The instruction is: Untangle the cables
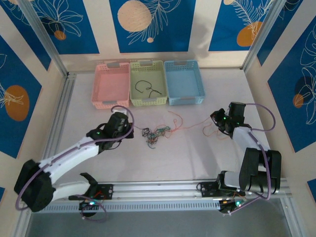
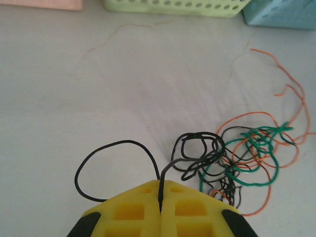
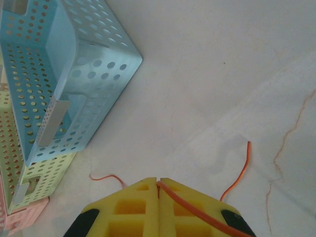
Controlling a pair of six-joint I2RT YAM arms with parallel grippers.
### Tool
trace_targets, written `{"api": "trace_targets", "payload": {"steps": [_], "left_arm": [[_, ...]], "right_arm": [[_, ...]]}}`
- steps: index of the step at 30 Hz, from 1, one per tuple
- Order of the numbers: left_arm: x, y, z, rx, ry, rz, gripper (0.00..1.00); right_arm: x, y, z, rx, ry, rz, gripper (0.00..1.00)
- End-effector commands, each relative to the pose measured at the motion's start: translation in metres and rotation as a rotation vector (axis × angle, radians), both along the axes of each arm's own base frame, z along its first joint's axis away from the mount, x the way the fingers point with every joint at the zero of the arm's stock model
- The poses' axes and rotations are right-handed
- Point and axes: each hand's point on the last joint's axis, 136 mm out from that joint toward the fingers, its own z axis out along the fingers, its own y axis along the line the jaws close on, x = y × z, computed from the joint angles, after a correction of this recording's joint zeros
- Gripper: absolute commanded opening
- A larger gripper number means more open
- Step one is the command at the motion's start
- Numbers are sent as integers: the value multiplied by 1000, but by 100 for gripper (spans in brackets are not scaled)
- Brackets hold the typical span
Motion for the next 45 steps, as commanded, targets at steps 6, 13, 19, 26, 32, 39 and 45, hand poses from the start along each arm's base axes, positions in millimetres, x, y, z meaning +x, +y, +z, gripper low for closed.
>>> {"api": "trace_targets", "payload": {"steps": [6,13,19,26,32,39,45], "left_arm": [[-28,72,32,52,-49,135,0],[-43,108,70,126,-117,214,0],[-51,128,106,206,-164,233,0],[-68,148,133,233,-220,266,0],[-85,163,140,261,-229,276,0],[-98,177,150,286,-260,303,0],[-102,191,167,331,-296,343,0]], "right_arm": [[5,3,-7,74,15,-2,0],[6,3,-10,77,25,-5,0],[3,-3,-11,89,28,-31,0],[-3,-10,-13,108,23,-65,0],[-4,-11,-14,110,27,-71,0],[-5,-13,-16,112,34,-85,0],[-7,-14,-16,119,28,-93,0]]}}
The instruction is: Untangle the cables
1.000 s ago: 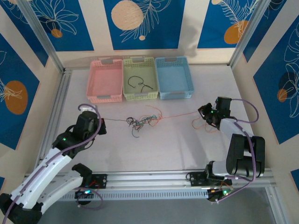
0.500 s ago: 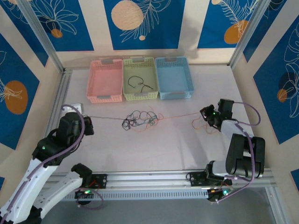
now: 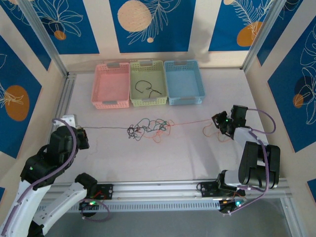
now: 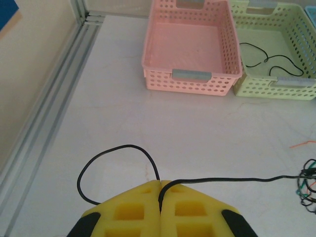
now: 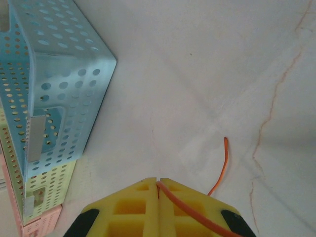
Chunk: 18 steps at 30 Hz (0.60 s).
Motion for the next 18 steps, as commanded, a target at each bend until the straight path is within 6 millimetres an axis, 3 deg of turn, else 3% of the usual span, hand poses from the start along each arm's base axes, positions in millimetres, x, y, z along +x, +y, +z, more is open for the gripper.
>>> {"api": "trace_targets", "payload": {"steps": [1,5,13,18], "left_arm": [[-8,25,21,68,-52,87,0],[-18,51,36,130,-117,188,0],[-28,58,58,125,-173,193,0],[-37,81,80,209,-244,283,0]], "right_arm": [[-3,-4,5,3,-19,-21,0],[-2,-4,6,8,-25,-18,0],[-3,-4,4,13,-22,-20,0],[-3,-4,4,15,-24,-21,0]]}}
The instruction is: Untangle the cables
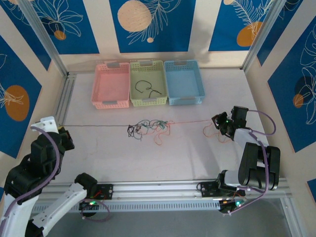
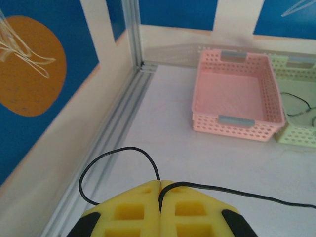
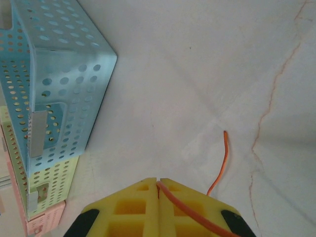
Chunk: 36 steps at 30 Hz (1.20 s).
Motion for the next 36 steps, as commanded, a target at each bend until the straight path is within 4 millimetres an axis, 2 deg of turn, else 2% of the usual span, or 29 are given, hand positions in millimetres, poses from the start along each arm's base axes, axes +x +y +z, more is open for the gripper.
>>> {"api": "trace_targets", "payload": {"steps": [1,5,10,15,18,21,25,28,30,33,36], "left_arm": [[-15,33,28,101,-80,140,0],[-18,36,46,117,-110,144,0],[-12,36,58,179,-112,148,0],[-3,25,53,162,-86,106,0],[10,4,40,116,-56,15,0],[31,-38,10,19,16,-154,0],[59,-94,-50,-98,195,-321,0],[71,-136,-86,-215,292,-447,0],[75,-157,-104,-271,343,-512,0],[78,-174,-132,-304,434,-549,1],[77,-187,-150,-317,492,-582,23]], "right_arm": [[1,-5,5,-4,-21,-25,0],[0,-6,4,-6,-19,-31,0],[0,-6,4,-6,-17,-32,0],[0,-7,4,-9,-17,-34,0],[0,-7,4,-7,-16,-34,0],[1,-5,7,-16,-24,-26,0],[0,-5,10,-33,-34,-26,0],[0,-4,10,-35,-35,-21,0],[1,-3,10,-34,-32,-18,0],[2,-3,10,-36,-34,-14,0],[2,-2,11,-39,-34,-11,0]]}}
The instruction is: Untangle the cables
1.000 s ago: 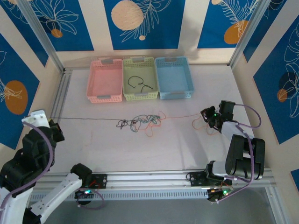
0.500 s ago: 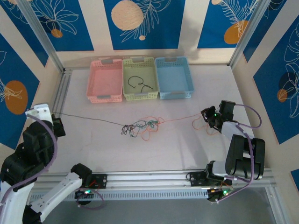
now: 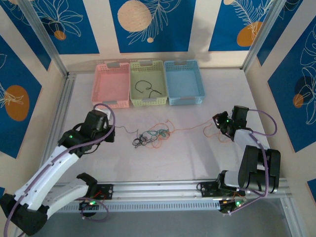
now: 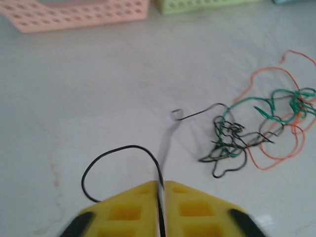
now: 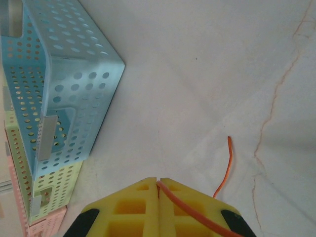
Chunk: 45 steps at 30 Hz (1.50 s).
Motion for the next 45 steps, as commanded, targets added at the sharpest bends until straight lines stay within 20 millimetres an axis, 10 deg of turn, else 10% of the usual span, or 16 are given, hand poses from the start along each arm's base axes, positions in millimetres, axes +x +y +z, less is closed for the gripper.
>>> {"api": "trace_targets", "payload": {"steps": [1,7,15,22,26,35,45], "left_arm": [[0,-33,2,-136,20,-79,33],[-2,-58,3,-87,37,-178,65],[-9,-89,-6,-7,61,-286,69],[-23,-70,1,50,52,-294,71],[-33,-47,1,100,36,-267,73],[-30,-25,19,130,-64,-185,74],[-35,-17,35,108,-136,-174,77]], "right_arm": [[1,1,3,-16,-8,8,0],[1,2,3,-21,-8,15,0],[-2,3,15,-87,-7,32,35],[-17,0,54,-221,-41,34,52],[-25,34,71,-211,-47,144,50],[-61,131,36,-47,173,180,38],[-56,172,13,-76,458,158,36]]}}
